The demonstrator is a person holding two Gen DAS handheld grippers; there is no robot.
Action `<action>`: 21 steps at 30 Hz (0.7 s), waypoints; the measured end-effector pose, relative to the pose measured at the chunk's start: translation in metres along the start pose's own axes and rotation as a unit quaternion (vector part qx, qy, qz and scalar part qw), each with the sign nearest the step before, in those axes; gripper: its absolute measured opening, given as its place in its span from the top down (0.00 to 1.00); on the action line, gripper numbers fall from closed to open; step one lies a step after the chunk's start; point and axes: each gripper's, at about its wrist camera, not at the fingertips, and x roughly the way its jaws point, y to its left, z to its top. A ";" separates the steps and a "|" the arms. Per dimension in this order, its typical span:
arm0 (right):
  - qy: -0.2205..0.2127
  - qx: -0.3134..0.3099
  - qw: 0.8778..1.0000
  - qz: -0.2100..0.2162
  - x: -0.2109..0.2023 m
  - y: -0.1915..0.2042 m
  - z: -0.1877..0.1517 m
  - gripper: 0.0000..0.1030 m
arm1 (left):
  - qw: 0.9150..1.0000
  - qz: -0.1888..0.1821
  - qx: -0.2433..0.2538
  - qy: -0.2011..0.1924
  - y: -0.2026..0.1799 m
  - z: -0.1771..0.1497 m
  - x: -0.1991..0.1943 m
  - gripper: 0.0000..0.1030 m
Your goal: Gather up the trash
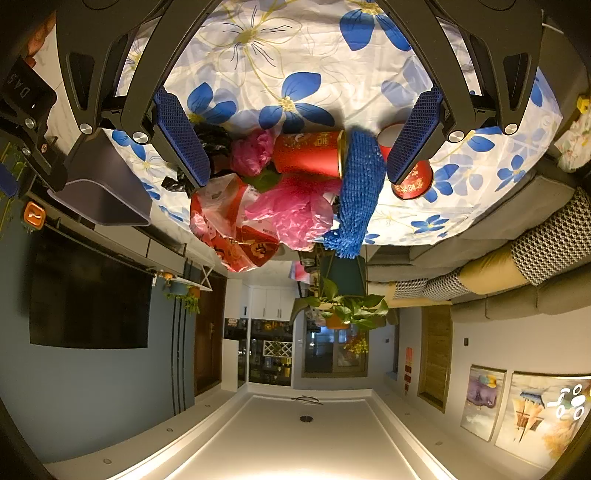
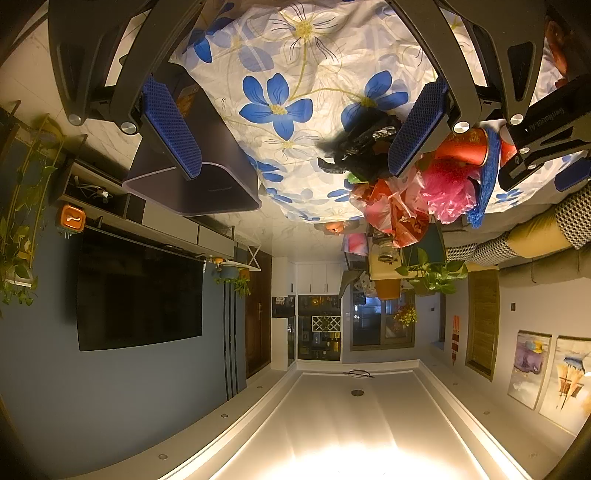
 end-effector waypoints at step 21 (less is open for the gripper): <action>0.001 0.000 1.000 0.000 0.000 -0.002 0.002 0.05 | 1.000 -0.001 -0.002 0.002 -0.003 0.000 0.002 0.08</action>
